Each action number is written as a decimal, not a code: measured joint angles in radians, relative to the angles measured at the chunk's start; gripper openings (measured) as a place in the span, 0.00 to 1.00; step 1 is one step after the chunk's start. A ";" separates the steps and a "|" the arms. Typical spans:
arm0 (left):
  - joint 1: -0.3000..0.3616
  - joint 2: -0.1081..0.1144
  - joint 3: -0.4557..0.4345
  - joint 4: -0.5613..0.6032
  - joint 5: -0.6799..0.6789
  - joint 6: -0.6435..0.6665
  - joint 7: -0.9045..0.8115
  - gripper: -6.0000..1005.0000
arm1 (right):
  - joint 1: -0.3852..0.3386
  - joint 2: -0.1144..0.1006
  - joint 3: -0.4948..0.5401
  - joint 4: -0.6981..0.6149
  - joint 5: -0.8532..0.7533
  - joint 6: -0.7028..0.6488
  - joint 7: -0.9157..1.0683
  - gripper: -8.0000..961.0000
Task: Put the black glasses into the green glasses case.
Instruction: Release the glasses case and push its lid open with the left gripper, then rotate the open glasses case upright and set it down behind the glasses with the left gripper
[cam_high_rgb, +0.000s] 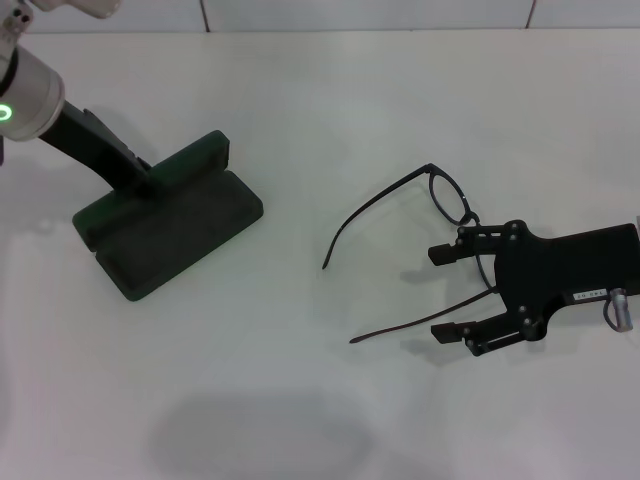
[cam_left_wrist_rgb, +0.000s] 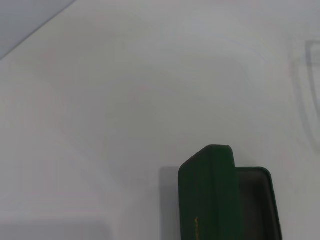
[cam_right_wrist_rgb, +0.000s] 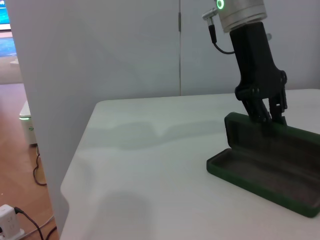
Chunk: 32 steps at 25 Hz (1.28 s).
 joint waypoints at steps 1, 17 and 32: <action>-0.001 0.000 0.001 0.000 -0.001 0.001 0.000 0.46 | 0.000 0.000 0.000 0.000 0.000 0.000 0.000 0.89; -0.011 -0.009 0.093 0.087 -0.036 0.031 0.001 0.19 | 0.002 0.001 0.000 0.001 0.000 0.003 0.000 0.89; -0.022 -0.054 0.123 0.104 -0.085 -0.124 0.154 0.19 | 0.001 0.003 0.000 0.002 0.000 -0.001 0.000 0.89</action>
